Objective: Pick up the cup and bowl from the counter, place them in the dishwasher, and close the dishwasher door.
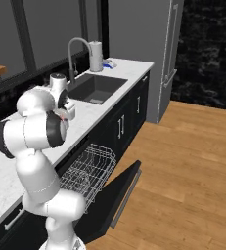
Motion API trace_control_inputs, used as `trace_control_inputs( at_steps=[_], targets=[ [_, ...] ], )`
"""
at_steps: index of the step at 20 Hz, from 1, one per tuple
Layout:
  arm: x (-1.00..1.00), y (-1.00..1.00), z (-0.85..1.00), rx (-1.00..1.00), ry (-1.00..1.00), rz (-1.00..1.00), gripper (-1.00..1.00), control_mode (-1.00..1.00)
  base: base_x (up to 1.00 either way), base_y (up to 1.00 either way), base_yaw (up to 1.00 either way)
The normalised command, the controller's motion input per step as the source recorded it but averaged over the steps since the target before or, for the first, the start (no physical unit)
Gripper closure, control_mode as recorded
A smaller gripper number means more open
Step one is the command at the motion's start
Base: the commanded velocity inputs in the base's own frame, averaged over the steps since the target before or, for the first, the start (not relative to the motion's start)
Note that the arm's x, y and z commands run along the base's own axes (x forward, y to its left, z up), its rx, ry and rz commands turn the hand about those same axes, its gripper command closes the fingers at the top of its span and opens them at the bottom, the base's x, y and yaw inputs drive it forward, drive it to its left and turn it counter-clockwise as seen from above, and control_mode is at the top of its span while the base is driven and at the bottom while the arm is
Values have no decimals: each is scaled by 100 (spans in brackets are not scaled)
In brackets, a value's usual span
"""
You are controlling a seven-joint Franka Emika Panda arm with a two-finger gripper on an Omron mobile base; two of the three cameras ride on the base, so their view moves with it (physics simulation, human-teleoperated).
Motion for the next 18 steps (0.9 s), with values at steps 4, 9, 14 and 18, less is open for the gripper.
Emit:
trace_control_inputs(
  at_steps=[4, 9, 14, 18],
  targets=[
    [47, 3, -29, 0, 0, 0, -100, -100, 0, 0, 0],
    [55, 21, -33, -3, 0, -1, -100, -100, 0, 0, 0],
    [47, 19, -32, -2, 0, -1, -100, -100, 0, 0, 0],
    [44, 9, -26, 0, 0, 0, -100, -100, 0, 0, 0]
  ],
)
